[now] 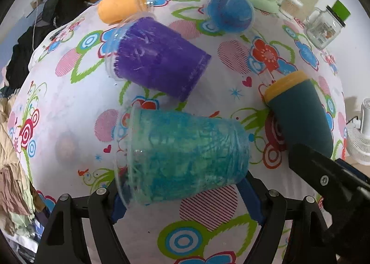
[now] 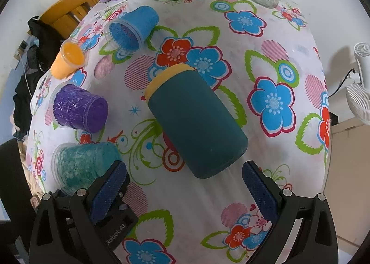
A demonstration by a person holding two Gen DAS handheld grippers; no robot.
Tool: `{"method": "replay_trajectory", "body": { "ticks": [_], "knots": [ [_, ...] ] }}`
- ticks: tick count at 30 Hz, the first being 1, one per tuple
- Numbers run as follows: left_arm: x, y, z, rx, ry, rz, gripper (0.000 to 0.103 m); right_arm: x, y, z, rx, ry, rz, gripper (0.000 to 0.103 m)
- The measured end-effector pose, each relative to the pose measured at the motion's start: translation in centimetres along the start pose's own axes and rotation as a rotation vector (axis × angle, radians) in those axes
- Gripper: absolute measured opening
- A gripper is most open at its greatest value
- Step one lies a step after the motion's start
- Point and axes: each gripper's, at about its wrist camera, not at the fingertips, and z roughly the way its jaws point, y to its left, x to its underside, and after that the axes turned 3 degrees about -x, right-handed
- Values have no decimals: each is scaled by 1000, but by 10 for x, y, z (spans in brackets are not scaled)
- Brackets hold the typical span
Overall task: Flip cup upside down
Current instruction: 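Carry the teal cup with the left tool toward the right tool, then grasp the teal cup with the right tool while the left tool releases it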
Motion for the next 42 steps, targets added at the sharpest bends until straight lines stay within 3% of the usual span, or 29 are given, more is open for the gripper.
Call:
{"method": "replay_trajectory", "body": {
  "ticks": [3, 15, 28, 37, 42],
  "knots": [
    [-3, -5, -7, -21, -23, 22, 97, -1, -1, -4, -9, -12, 10, 101],
    [-19, 2, -64, -54, -154, 242, 98, 10, 6, -44, -55, -99, 110, 101],
    [-51, 32, -94, 51, -206, 595, 98, 36, 51, -85, -37, -245, 363, 101],
    [-73, 55, -90, 122, -194, 749, 98, 50, 82, -78, -4, -315, 570, 101],
    [-83, 57, -80, 120, -193, 821, 98, 51, 92, -62, -9, -331, 691, 97]
  ]
}}
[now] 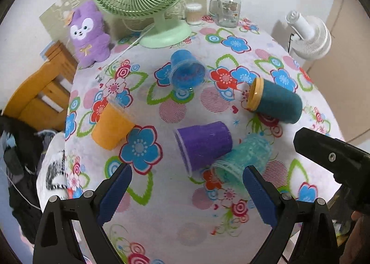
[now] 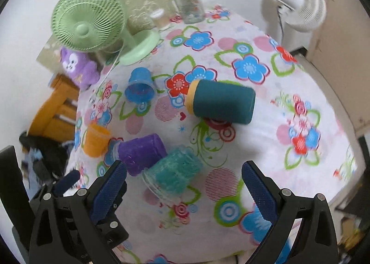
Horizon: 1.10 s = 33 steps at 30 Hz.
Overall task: Flip cup upside down
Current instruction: 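Grasp the teal cup with the right tool while the left tool releases it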
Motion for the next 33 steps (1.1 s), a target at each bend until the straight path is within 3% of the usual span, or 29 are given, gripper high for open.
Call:
{"method": "replay_trajectory", "body": {
  "ticks": [12, 17, 23, 27, 33],
  "knots": [
    [-5, 18, 38, 0, 41, 77, 98, 26, -14, 58, 65, 105, 279, 83],
    [-4, 17, 51, -19, 63, 126, 98, 24, -22, 70, 74, 123, 382, 83],
    [-8, 22, 62, 11, 107, 106, 98, 13, -20, 85, 74, 138, 424, 78],
    [-12, 19, 69, 27, 129, 113, 98, 10, -19, 102, 63, 182, 451, 67],
    [-14, 15, 79, 47, 159, 119, 98, 8, -15, 117, 65, 210, 445, 65]
  ]
}}
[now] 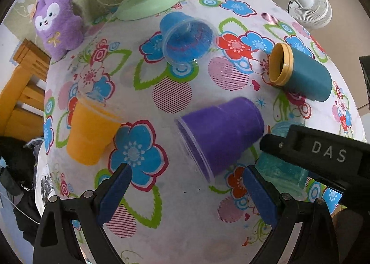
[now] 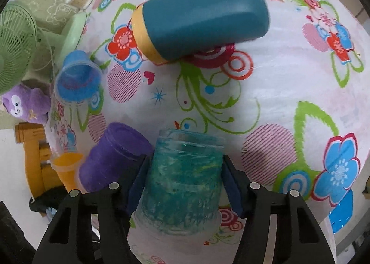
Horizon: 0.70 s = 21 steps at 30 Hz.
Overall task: Flip cup upside down
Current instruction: 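Grasp the teal cup with the right tool while the left tool releases it, then turn the teal cup rim-down with the right tool and lower it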
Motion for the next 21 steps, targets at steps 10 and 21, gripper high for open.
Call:
{"method": "replay_trajectory", "body": {
  "ticks": [10, 21],
  "knots": [
    [-1, 9, 6, 21, 24, -41, 98, -1, 8, -2, 20, -12, -76, 62],
    [4, 11, -19, 51, -33, -74, 98, 9, 22, -44, 42, -130, -224, 62]
  ]
}}
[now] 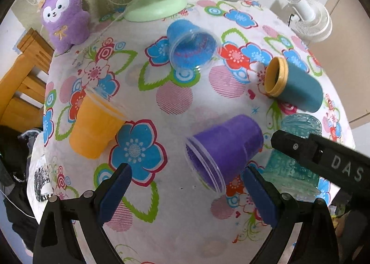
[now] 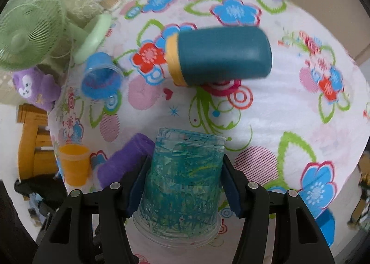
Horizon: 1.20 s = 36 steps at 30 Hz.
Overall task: Flip cup upside down
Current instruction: 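Turn the teal cup rim-down with the right tool and lower it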
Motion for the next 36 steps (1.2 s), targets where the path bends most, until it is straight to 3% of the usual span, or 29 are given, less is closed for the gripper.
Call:
{"method": "replay_trajectory", "body": {
  "ticks": [7, 17, 36],
  "knots": [
    [2, 3, -22, -15, -40, -91, 98, -3, 15, -29, 14, -65, -212, 62],
    [12, -7, -57, -36, -78, -226, 98, -8, 16, -76, -32, -137, -458, 62],
    [42, -29, -95, -85, -155, -295, 98, 14, 7, -115, -126, -342, -736, 62]
  ]
}}
